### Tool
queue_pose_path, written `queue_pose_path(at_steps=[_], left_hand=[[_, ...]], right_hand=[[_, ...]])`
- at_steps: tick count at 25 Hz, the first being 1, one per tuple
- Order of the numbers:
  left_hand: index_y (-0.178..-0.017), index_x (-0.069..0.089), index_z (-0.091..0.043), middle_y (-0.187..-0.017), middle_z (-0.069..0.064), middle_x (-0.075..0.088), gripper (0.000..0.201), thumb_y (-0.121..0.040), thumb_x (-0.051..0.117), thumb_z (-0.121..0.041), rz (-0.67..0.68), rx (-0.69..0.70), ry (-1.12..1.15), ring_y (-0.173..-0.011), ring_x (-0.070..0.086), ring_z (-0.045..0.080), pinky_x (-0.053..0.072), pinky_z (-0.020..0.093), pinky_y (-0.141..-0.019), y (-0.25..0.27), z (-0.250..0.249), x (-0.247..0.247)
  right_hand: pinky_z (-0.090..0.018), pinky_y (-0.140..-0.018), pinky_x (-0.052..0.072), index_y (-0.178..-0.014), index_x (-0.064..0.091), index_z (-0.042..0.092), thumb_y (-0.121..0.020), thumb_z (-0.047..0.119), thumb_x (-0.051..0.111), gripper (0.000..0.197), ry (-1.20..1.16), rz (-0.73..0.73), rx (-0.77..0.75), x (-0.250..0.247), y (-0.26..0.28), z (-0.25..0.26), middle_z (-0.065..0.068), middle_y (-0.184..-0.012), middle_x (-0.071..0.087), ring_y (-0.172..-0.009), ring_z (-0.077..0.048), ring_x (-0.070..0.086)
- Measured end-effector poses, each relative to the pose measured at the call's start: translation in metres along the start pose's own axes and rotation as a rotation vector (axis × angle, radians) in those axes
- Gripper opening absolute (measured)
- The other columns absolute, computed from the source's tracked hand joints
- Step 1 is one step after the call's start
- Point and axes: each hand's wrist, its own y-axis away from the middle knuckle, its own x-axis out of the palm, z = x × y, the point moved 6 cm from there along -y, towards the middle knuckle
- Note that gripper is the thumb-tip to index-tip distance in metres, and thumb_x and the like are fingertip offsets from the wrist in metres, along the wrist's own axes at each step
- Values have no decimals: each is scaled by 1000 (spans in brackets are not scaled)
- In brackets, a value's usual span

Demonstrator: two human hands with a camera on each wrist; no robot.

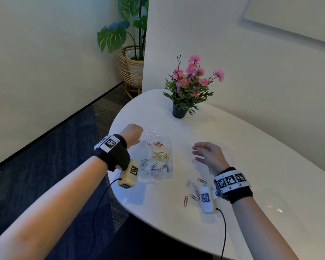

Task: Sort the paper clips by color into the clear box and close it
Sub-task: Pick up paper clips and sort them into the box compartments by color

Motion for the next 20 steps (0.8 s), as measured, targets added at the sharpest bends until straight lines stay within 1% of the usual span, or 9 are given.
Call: queue_pose_path(at_steps=[3, 5, 8, 11, 13, 15, 16, 17, 20], left_hand=[[-103, 60, -6, -100, 6, 58, 19, -97, 42, -9, 78, 93, 5, -90, 58, 16, 48, 26, -79, 21, -1, 18], [-114, 60, -6, -107, 5, 63, 26, -96, 43, -10, 95, 205, -123, -99, 63, 19, 51, 32, -90, 40, 5, 38], [-104, 65, -10, -101, 3, 69, 23, -94, 45, -8, 226, 372, -325, -92, 68, 15, 51, 27, -89, 68, 27, 74], [-111, 64, -15, -109, -1, 70, 23, -95, 47, -15, 421, 425, -567, -99, 65, 9, 48, 19, -91, 84, 56, 105], [-117, 63, -15, -117, -1, 67, 27, -95, 46, -18, 458, 435, -683, -101, 61, 8, 45, 18, -92, 83, 67, 117], [-120, 61, -15, -121, 1, 64, 29, -95, 46, -18, 474, 444, -753, -104, 60, 10, 46, 21, -95, 79, 73, 130], [-120, 61, -15, -122, 2, 62, 29, -94, 47, -18, 477, 460, -781, -106, 60, 12, 46, 24, -97, 77, 72, 137], [-120, 60, -16, -122, 3, 61, 29, -93, 49, -18, 478, 481, -805, -107, 60, 14, 46, 25, -97, 76, 72, 143], [-124, 58, -15, -124, 6, 57, 32, -93, 51, -17, 457, 550, -881, -111, 56, 16, 42, 24, -94, 74, 66, 161]], right_hand=[[-34, -75, 52, -85, 62, 12, -91, 2, 50, 17, 136, -82, -30, -35, -11, -4, -11, -92, 65, -87, -27, 62], [-37, -82, 53, -84, 64, 15, -90, 4, 51, 18, 391, -132, -70, -52, -26, -2, -12, -98, 67, -96, -30, 64], [-27, -87, 45, -113, 65, 7, -92, 2, 43, 30, 818, -25, -113, -42, -44, -1, -13, -128, 60, -114, -30, 58], [-32, -106, 39, -132, 52, 7, -93, -4, 34, 44, 1130, 192, -112, -16, -55, -12, -11, -146, 42, -131, -30, 44], [-39, -98, 45, -117, 61, 3, -92, -6, 37, 36, 1234, 248, -109, -8, -65, -22, -19, -132, 51, -117, -34, 52], [-33, -65, 40, -66, 54, 5, -83, -9, 44, 24, 1247, 198, -103, -7, -68, -24, -19, -78, 51, -71, -29, 51], [-32, -60, 34, -58, 47, 11, -80, -9, 46, 30, 1223, 163, -109, -8, -70, -24, -16, -67, 45, -62, -27, 45], [-31, -60, 39, -57, 53, 12, -80, -9, 50, 31, 1192, 136, -115, -8, -66, -23, -18, -65, 49, -63, -28, 49], [-39, -81, 56, -88, 69, -8, -86, -6, 50, 19, 1161, 138, -119, -10, -59, -28, -24, -96, 70, -92, -35, 66]])
